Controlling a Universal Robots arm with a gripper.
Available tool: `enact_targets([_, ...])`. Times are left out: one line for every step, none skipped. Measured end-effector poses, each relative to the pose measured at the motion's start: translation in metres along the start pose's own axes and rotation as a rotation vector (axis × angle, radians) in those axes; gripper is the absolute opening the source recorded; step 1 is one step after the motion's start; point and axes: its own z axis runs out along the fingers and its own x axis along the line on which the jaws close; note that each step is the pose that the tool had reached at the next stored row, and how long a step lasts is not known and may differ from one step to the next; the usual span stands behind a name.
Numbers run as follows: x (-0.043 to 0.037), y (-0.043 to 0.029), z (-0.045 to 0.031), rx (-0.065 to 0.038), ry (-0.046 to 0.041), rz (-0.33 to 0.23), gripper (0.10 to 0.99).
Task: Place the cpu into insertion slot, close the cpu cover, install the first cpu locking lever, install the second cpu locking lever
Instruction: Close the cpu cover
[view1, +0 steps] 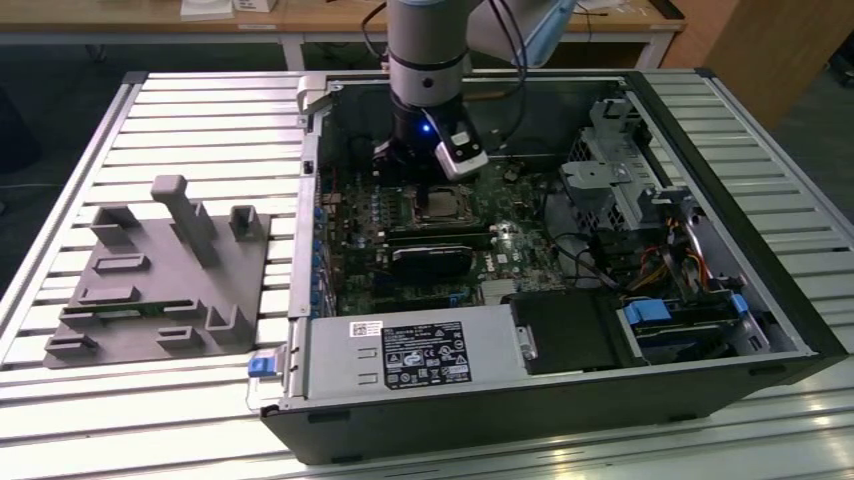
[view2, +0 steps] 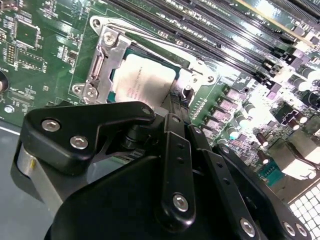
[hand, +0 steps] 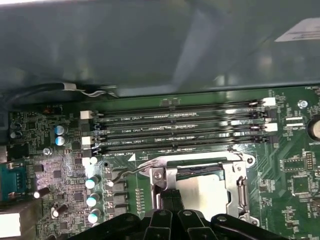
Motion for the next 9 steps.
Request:
enact_targets([0.0006,-0.0001,0.0007,0.000,0.0000,0.000,0.106])
enact_targets([0.0011,-0.0001,0.0012,0.000,0.0000,0.000,0.106])
enact_targets([0.0016,-0.0002,0.0017,0.000,0.0000,-0.001,0.106])
enact_targets([0.0022,-0.0003,0.0020,0.000,0.0001,-0.001,0.106])
enact_targets([0.0027,-0.0003,0.0024,0.000,0.0001,-0.001,0.106])
enact_targets([0.0032,-0.0004,0.0028,0.000,0.0001,-0.001,0.106])
enact_targets([0.0036,-0.0004,0.0032,0.000,0.0001,-0.001,0.106])
enact_targets([0.0038,-0.0005,0.0036,0.000,0.0002,-0.002,0.106])
enact_targets([0.0038,-0.0005,0.0040,0.000,0.0003,-0.002,0.106])
